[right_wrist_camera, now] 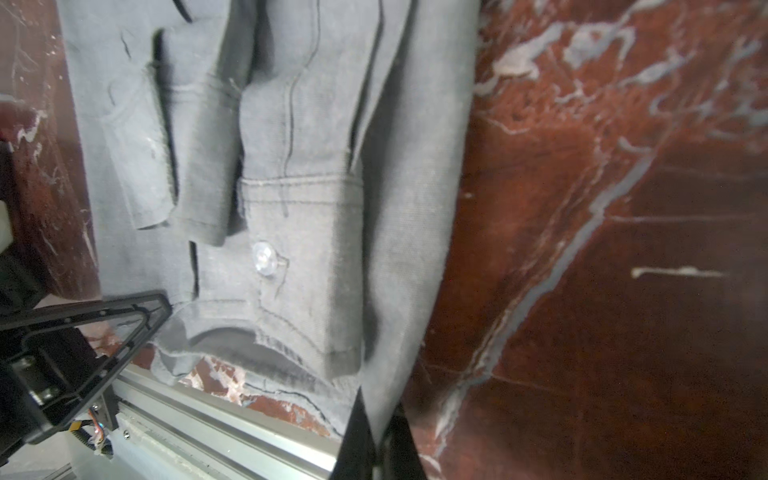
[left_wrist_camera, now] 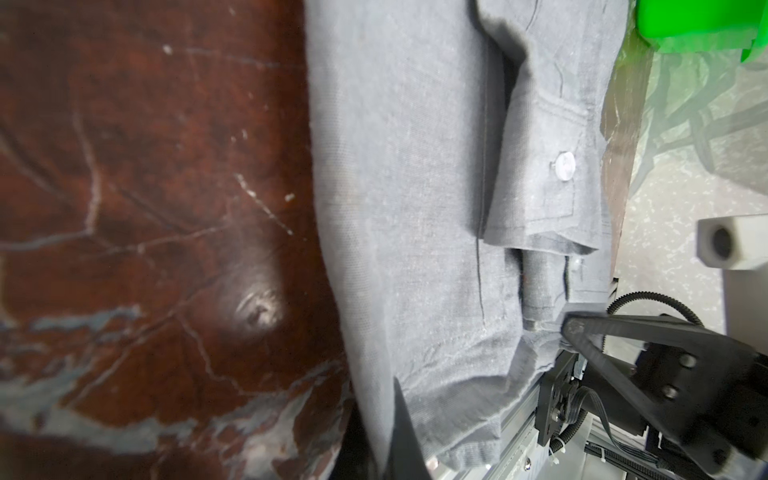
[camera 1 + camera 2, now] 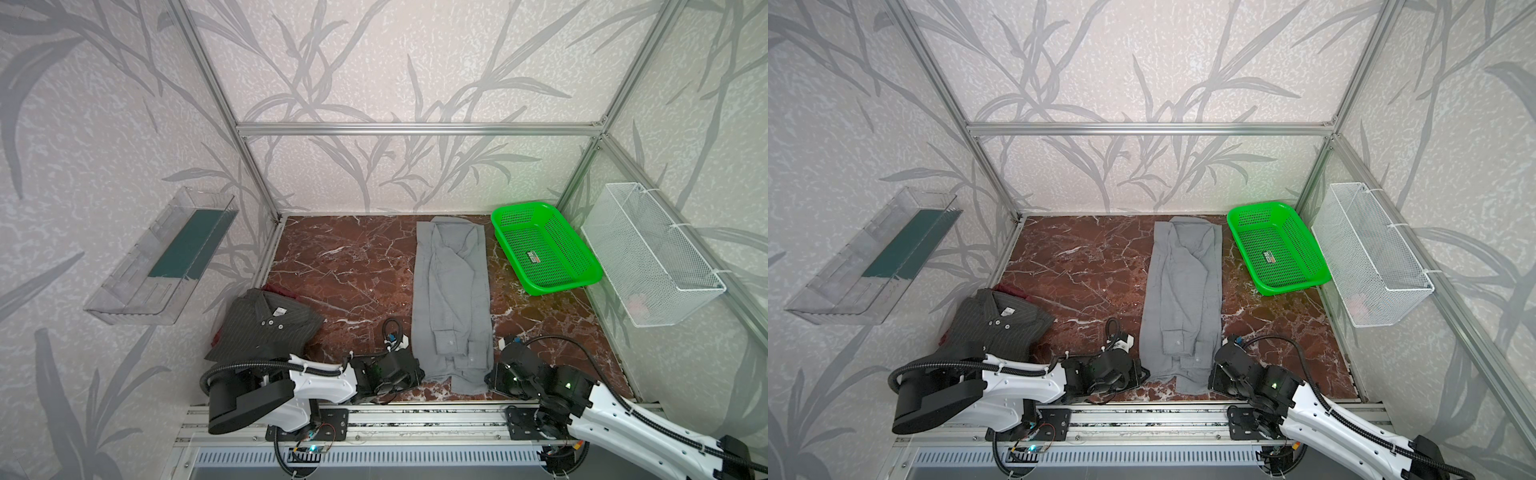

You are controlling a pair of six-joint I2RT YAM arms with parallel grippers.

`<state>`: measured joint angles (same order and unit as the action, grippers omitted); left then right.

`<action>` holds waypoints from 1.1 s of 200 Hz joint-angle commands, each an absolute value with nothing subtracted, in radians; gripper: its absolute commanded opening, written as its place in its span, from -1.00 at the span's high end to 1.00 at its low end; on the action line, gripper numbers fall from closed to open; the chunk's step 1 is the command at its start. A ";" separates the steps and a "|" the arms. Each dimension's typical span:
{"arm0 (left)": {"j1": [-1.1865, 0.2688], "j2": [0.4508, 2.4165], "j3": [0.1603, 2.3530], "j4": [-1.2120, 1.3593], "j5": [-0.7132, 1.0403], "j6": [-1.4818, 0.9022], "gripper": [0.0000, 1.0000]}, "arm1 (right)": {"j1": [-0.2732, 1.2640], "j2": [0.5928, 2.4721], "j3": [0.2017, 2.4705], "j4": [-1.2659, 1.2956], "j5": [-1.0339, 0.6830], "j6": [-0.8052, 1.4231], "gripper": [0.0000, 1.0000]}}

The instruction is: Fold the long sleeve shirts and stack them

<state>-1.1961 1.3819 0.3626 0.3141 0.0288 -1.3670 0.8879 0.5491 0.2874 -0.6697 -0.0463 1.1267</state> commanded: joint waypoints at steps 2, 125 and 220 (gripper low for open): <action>-1.202 1.347 0.414 0.250 0.043 -1.408 1.00 | 0.884 0.555 0.364 -0.707 -0.054 1.102 1.00; -1.210 1.190 0.582 0.069 -0.113 -1.479 1.00 | 0.881 0.633 0.632 -0.768 0.070 1.010 1.00; -1.039 1.238 0.722 -0.051 -0.064 -1.445 1.00 | 0.650 0.804 0.722 -0.621 -0.090 0.898 1.00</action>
